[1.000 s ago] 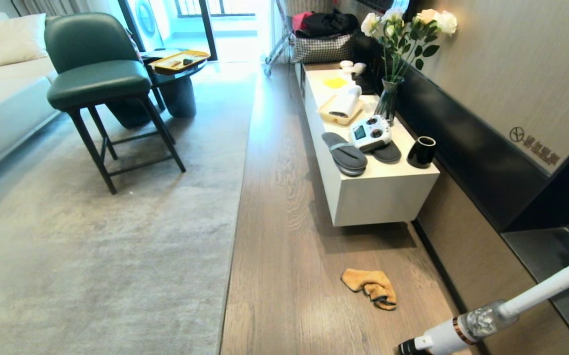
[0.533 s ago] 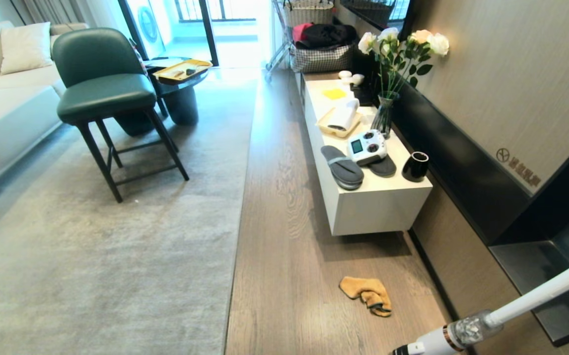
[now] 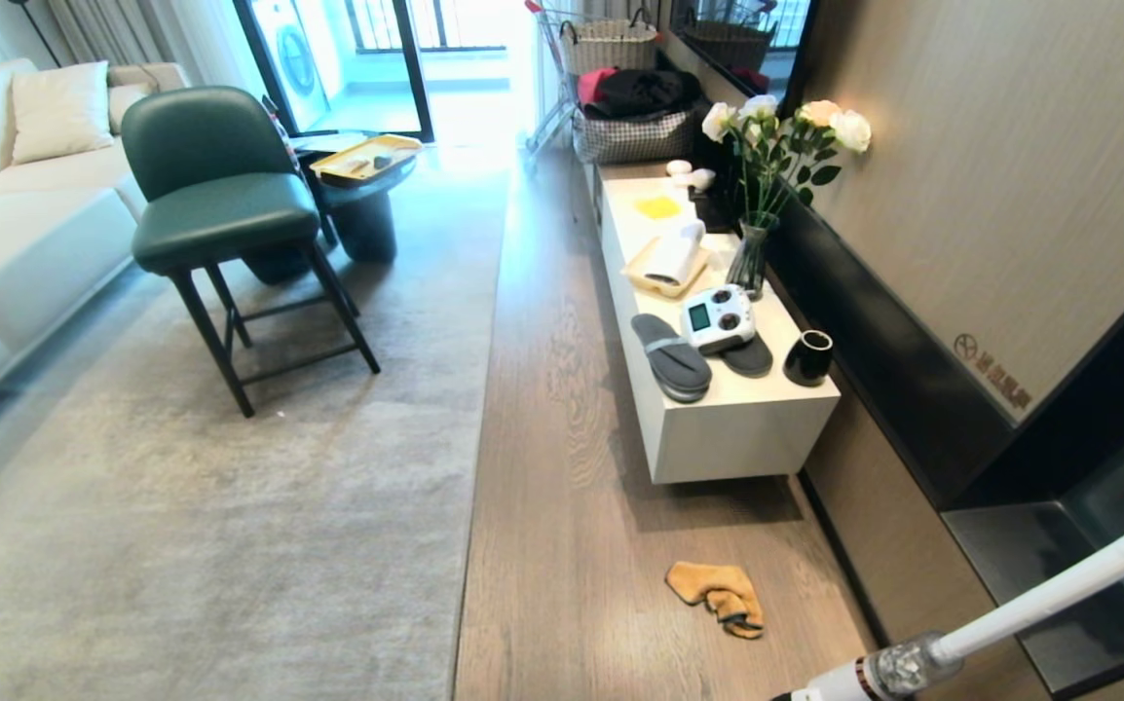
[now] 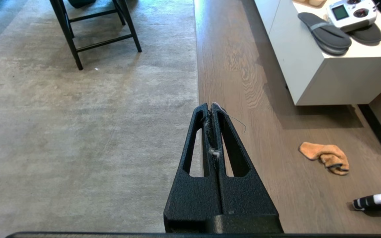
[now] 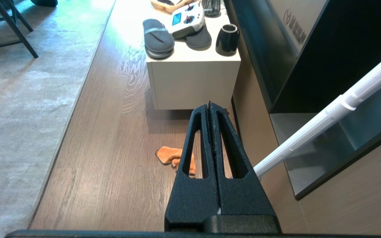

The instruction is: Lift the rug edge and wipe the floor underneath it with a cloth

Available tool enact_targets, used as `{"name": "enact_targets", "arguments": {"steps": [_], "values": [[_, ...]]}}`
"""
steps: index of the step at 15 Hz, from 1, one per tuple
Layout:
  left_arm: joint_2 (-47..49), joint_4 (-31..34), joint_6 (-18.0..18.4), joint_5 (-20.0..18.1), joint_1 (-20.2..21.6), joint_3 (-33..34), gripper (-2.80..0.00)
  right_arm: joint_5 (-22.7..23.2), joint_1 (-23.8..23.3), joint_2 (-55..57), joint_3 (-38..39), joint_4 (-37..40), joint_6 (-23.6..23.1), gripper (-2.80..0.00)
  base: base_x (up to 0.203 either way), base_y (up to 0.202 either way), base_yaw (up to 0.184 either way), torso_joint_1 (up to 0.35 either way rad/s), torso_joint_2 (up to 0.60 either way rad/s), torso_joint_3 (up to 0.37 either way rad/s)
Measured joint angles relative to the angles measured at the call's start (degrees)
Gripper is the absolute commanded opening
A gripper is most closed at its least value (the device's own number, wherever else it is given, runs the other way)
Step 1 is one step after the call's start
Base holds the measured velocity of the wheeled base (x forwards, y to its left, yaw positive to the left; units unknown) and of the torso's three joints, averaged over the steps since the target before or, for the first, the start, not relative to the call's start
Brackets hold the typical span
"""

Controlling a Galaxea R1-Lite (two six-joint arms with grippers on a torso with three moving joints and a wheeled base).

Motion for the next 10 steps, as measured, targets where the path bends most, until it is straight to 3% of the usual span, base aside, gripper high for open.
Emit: {"name": "enact_targets", "arguments": {"steps": [10], "values": [[0.0,0.0,0.0,0.0,0.0,0.0,-2.8,0.0,0.0,0.0,0.0,0.0,0.0,-2.8,0.0,0.0,0.0,0.22,-0.57,-0.354]]}}
